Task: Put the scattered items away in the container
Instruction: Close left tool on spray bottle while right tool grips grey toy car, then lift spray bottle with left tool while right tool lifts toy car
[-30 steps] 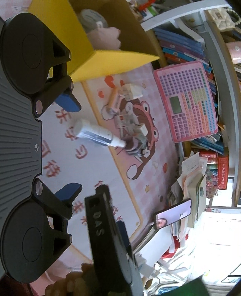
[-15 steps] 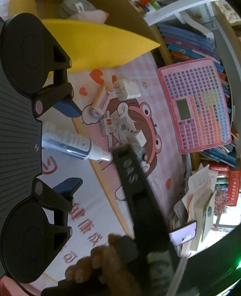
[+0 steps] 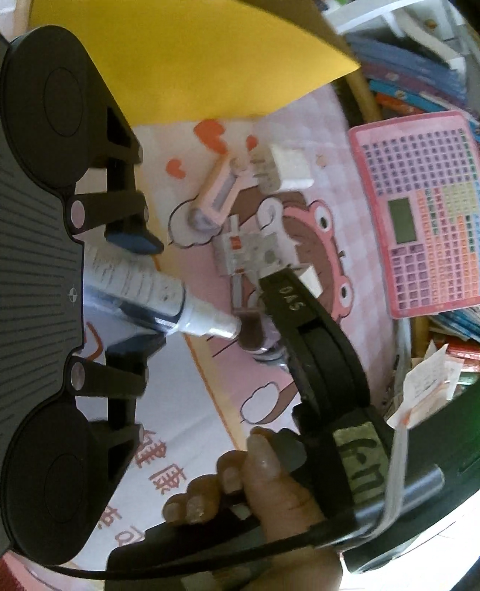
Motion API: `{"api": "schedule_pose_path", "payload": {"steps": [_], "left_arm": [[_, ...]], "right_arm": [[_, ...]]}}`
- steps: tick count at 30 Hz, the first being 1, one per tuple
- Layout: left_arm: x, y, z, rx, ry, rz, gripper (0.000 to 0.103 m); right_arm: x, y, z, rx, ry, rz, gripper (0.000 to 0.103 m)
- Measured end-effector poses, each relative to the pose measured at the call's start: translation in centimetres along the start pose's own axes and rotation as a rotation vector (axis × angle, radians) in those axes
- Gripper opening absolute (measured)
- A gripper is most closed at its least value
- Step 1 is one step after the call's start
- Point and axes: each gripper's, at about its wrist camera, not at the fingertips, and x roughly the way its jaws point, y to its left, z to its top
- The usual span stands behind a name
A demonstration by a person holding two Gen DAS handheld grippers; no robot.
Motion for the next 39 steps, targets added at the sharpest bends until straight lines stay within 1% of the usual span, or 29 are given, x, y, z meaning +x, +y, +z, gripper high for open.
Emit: {"api": "schedule_pose_path", "payload": {"steps": [2, 3, 5, 11, 20, 29, 35, 39], "left_arm": [[-0.1, 0.1, -0.3, 0.006, -0.006, -0.002, 0.039], [-0.1, 0.2, -0.4, 0.000, -0.004, -0.009, 0.038], [-0.3, 0.5, -0.7, -0.021, 0.002, -0.019, 0.033], [-1.8, 1.5, -1.7, -0.075, 0.006, -0.045, 0.032], [-4.2, 1.6, -3.2, -0.088, -0.024, -0.078, 0.032], [-7.1, 1.5, -4.8, -0.095, -0.064, -0.103, 0.032], [-9.6, 2.0, -6.5, -0.100, -0.098, -0.146, 0.032], [-11.6, 2.7, -7.9, -0.107, -0.118, -0.170, 0.032]], "right_arm": [[0.0, -0.3, -0.1, 0.006, 0.004, 0.003, 0.042], [-0.1, -0.5, -0.2, 0.008, 0.002, 0.004, 0.042], [-0.3, -0.8, -0.5, 0.012, 0.000, 0.008, 0.041], [-2.6, -1.5, -1.4, 0.031, -0.033, 0.031, 0.041], [-6.4, -1.4, -4.4, 0.050, -0.043, 0.040, 0.041], [-9.4, 0.4, -7.8, 0.069, -0.031, 0.046, 0.041], [-11.3, 2.0, -9.7, 0.077, -0.016, 0.034, 0.041], [-13.2, 3.4, -10.8, 0.081, -0.034, 0.023, 0.041]]}}
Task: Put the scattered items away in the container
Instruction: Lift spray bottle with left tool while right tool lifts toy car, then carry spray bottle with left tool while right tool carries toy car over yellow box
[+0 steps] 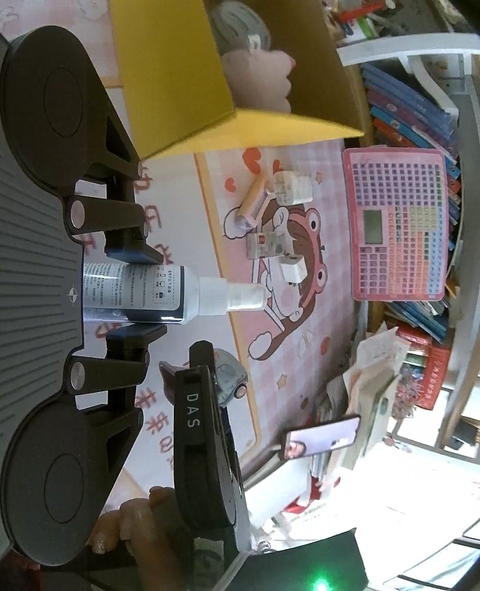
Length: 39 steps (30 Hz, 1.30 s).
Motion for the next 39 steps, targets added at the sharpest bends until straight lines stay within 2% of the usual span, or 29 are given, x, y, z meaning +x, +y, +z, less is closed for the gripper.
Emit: {"api": "schedule_pose_path", "payload": {"steps": [13, 24, 32, 39], "left_arm": [[-6.8, 1.9, -4.7, -0.022, -0.050, -0.038, 0.032], [-12.5, 5.9, -9.2, -0.059, -0.062, -0.020, 0.032], [-15.6, 9.2, -11.8, -0.124, -0.086, 0.004, 0.032], [-17.5, 11.1, -12.8, -0.150, -0.136, 0.019, 0.032]], "right_arm": [[-5.1, 6.1, -5.3, -0.005, -0.031, -0.025, 0.041], [-7.7, 12.8, -9.8, -0.040, -0.019, 0.008, 0.041], [-8.1, 17.4, -11.3, -0.092, -0.017, 0.034, 0.041], [-8.4, 20.5, -11.8, -0.147, -0.020, 0.052, 0.041]]}}
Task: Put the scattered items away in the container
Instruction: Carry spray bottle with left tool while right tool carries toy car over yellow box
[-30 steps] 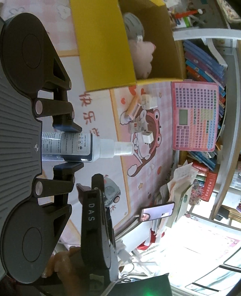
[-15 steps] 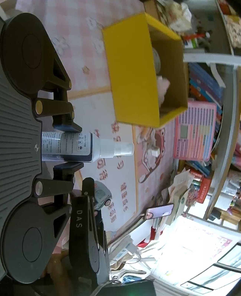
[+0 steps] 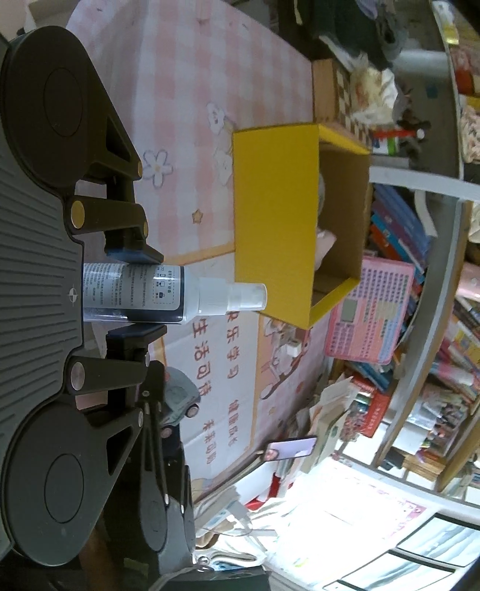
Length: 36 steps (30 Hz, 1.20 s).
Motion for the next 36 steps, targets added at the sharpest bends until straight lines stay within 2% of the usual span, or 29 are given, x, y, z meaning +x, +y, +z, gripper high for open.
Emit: {"api": "schedule_pose_path", "payload": {"steps": [20, 36], "left_arm": [[-3.0, 4.1, -0.2, -0.105, -0.083, 0.046, 0.032], [-1.0, 5.2, 2.2, -0.142, -0.090, 0.066, 0.032]], "right_arm": [[1.4, 5.7, 1.7, -0.151, 0.020, 0.072, 0.041], [3.9, 5.2, 4.8, -0.189, 0.032, 0.106, 0.041]]}}
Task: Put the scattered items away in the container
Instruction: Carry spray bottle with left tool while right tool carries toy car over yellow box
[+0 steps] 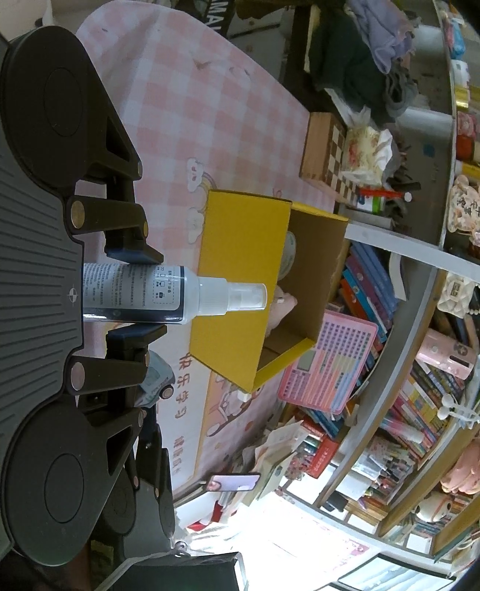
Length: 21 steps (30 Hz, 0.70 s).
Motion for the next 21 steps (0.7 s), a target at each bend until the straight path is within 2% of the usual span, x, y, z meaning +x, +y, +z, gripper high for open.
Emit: {"api": "schedule_pose_path", "payload": {"steps": [7, 21], "left_arm": [[1.4, -0.3, 1.6, -0.003, -0.015, 0.016, 0.031], [4.1, -1.7, 7.0, 0.008, -0.074, 0.022, 0.031]], "right_arm": [[1.1, -0.8, 1.6, -0.030, -0.005, 0.020, 0.041], [0.8, -4.0, 7.0, -0.058, -0.113, 0.097, 0.041]]}}
